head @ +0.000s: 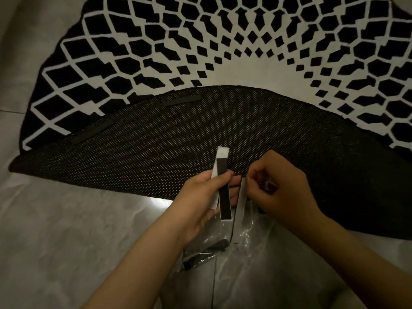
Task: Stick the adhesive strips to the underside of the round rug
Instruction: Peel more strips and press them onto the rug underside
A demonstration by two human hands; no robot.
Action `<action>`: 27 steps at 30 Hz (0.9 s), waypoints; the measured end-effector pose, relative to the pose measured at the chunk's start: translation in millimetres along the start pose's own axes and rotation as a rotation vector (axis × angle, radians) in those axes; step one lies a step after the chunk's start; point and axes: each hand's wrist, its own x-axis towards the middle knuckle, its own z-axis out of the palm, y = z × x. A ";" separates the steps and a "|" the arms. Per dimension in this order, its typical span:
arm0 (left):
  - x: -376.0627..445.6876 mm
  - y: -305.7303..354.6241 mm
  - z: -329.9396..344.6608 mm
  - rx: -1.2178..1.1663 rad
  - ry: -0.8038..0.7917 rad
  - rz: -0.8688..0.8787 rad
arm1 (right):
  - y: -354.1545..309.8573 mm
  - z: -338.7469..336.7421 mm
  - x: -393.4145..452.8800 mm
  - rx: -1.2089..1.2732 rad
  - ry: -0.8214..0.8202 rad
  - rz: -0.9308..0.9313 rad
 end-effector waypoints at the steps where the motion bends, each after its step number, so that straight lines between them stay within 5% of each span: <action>1: 0.7 -0.5 0.2 -0.006 0.048 0.008 | 0.1 0.2 -1.9 -0.001 -0.002 0.001; 7: 5.7 0.2 -4.3 0.176 0.202 0.082 | 1.4 0.3 -6.3 -0.051 0.055 -0.079; 21: 1.5 2.0 -0.4 0.180 -0.149 -0.047 | -3.4 -4.8 -4.8 -0.031 0.126 -0.180; 27: 2.9 4.1 -1.6 0.393 -0.105 0.054 | -1.0 -7.9 -3.8 -0.002 0.029 -0.199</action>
